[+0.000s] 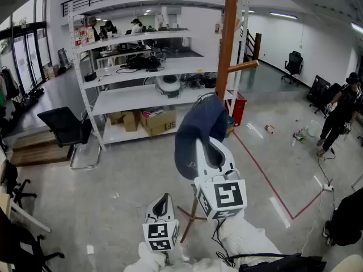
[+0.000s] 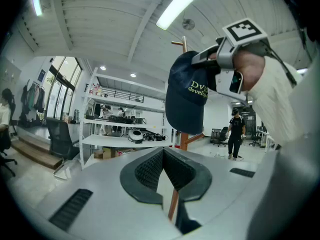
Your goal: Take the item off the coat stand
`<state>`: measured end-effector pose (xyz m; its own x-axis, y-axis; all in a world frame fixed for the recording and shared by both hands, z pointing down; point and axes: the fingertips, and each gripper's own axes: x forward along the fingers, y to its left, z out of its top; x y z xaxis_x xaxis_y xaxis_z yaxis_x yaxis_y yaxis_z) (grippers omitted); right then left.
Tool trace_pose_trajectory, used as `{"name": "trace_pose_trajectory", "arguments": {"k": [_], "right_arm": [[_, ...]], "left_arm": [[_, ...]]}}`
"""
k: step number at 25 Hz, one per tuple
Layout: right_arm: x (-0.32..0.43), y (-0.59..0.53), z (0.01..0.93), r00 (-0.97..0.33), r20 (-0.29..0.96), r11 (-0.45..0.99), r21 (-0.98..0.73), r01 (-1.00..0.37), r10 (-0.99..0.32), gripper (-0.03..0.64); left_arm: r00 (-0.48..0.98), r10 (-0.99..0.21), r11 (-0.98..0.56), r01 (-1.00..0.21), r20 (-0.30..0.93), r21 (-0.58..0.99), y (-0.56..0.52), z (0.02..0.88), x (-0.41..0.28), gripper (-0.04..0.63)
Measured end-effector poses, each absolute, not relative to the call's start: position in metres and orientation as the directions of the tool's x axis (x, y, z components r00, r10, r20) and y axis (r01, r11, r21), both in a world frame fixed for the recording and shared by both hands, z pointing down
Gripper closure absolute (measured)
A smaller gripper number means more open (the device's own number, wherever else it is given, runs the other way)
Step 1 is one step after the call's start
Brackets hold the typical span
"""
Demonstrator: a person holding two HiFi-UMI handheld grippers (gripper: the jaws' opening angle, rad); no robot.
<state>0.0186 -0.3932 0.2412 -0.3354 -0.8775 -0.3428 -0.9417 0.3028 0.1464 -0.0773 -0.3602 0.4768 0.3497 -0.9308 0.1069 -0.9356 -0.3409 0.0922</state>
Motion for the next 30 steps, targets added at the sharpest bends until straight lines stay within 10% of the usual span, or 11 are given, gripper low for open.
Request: {"name": "trace_pose_trajectory", "arguments": {"k": [30], "right_arm": [[-0.012,-0.357,0.22,-0.447,-0.419,0.405,0.192,-0.894,-0.79,0.597]], "left_arm": [[0.334,-0.937,-0.324,-0.941,0.104,0.102,-0.358,0.478,-0.077,0.595]]}}
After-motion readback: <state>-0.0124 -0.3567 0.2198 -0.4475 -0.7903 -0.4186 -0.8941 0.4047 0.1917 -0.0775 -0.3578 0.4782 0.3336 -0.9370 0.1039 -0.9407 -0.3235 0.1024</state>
